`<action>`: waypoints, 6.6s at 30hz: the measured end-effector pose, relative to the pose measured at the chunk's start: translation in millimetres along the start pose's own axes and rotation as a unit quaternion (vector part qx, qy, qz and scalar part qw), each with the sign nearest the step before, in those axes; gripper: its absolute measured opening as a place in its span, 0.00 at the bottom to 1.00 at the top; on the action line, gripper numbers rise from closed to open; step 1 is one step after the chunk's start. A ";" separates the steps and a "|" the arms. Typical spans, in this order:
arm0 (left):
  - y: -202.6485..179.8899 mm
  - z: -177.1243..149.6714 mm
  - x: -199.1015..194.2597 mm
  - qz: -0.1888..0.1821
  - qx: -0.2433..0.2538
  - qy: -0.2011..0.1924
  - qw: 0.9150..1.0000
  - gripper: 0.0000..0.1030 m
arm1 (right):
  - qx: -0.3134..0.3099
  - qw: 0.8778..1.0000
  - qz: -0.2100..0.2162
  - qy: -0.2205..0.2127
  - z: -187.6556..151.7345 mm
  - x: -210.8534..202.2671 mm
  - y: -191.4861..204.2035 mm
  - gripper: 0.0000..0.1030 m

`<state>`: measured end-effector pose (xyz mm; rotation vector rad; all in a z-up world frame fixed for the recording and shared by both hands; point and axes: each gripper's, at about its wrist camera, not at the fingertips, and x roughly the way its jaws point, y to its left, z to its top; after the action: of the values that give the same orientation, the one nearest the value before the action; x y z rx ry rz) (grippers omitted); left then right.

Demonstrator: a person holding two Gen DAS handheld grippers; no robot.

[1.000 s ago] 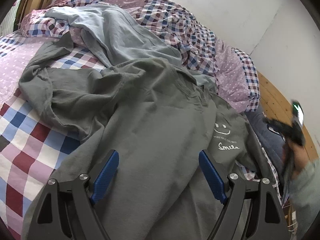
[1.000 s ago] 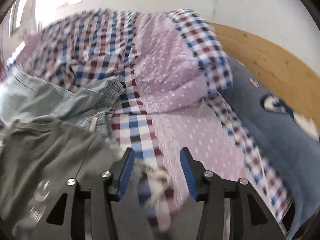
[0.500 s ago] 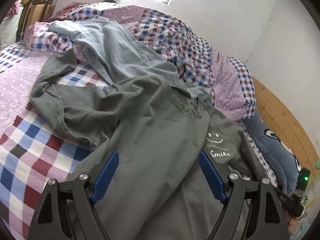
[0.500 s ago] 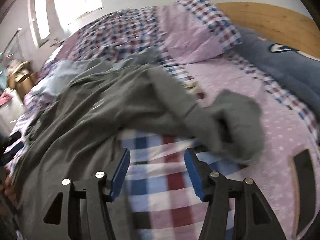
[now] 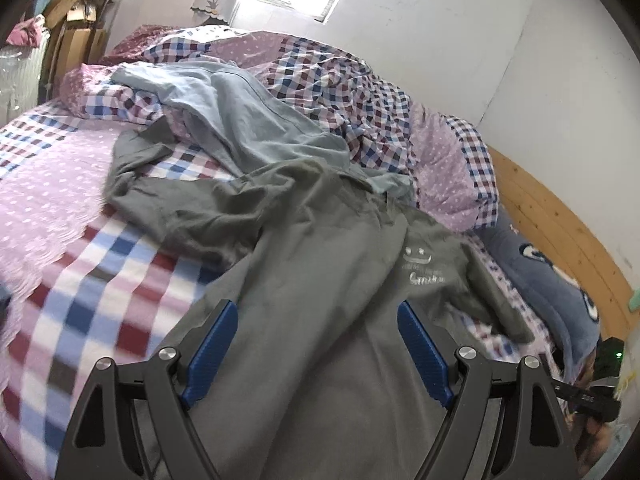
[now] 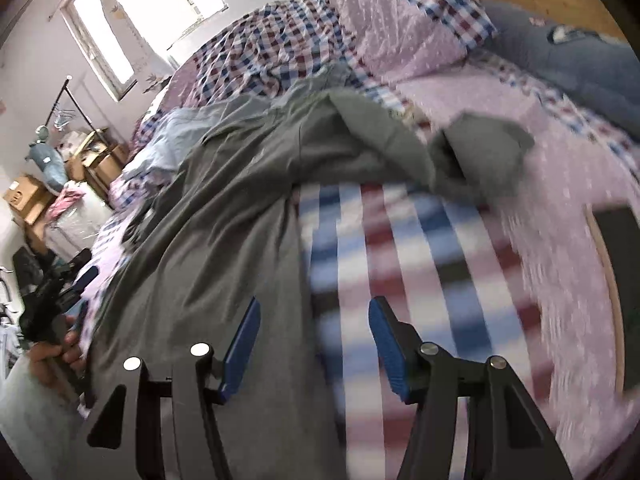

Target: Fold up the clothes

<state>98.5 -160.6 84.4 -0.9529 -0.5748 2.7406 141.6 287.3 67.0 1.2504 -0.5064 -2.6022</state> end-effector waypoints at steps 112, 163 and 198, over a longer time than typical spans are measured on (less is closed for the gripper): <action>-23.2 -118.3 -126.5 0.023 -0.035 0.041 0.998 0.68 | 0.260 0.955 0.027 -0.138 13.0 -41.4 -91.4 0.48; -100.8 -50.9 92.2 -0.134 -0.068 0.054 0.987 0.82 | 0.251 0.958 -0.076 -0.118 106.6 28.6 -159.2 0.45; -77.5 -47.1 99.9 -0.113 -0.119 0.059 0.985 0.82 | -0.233 0.969 0.077 -0.011 74.4 86.8 67.2 0.46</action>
<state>54.0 -46.8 27.1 -1.0236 -0.9432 2.4347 32.3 212.8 74.8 0.9818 0.0148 -2.4078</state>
